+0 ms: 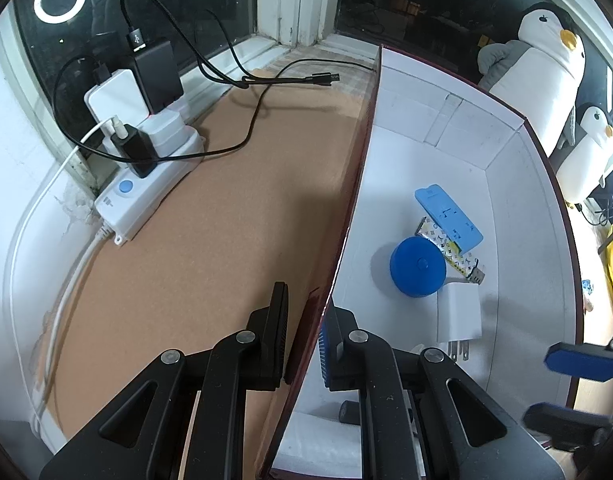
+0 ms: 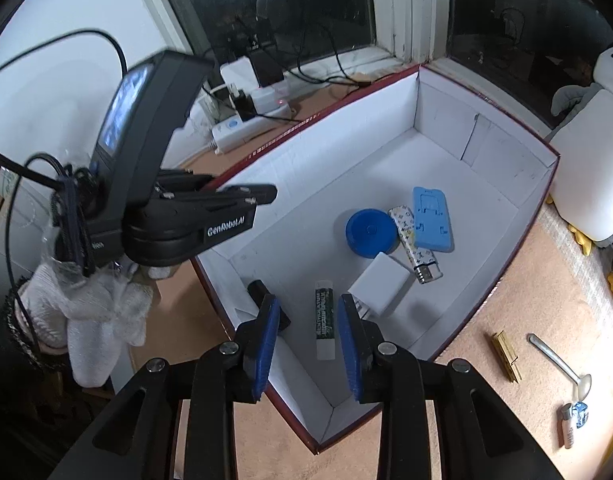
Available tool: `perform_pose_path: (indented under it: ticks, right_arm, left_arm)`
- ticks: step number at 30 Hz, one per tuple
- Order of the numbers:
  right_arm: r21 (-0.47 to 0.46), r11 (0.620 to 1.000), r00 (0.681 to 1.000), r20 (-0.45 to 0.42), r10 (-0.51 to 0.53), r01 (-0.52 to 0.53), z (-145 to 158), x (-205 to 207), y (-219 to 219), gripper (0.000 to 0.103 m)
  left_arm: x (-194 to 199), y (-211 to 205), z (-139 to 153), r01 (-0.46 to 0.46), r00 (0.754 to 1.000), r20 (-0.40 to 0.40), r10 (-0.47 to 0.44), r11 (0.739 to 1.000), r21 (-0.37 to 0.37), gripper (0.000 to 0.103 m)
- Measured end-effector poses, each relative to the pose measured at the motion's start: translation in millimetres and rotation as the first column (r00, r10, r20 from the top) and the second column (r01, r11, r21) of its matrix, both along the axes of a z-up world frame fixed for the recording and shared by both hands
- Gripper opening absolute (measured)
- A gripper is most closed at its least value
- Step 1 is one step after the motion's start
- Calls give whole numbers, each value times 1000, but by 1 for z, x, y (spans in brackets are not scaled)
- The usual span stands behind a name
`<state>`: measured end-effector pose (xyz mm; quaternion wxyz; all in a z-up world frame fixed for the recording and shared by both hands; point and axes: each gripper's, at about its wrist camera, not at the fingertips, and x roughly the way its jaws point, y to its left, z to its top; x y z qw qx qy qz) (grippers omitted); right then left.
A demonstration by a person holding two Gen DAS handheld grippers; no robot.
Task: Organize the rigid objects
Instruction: 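Move the right tool back toward the remaining items on the table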
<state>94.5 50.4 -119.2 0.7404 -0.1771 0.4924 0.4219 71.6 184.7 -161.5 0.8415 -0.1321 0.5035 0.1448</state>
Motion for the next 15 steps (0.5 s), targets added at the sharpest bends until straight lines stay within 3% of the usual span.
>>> perform_pose_path:
  ticks: [6, 15]
  right_arm:
    - [56, 997, 998, 1, -57, 57, 15, 5, -26, 29]
    - [114, 967, 974, -13, -228, 228, 20, 28, -108, 31]
  left_arm:
    - [-3, -1, 1, -3, 1000, -7, 3, 1000, 2, 12]
    - [-7, -1, 2, -13, 1000, -12, 13, 1000, 7, 12]
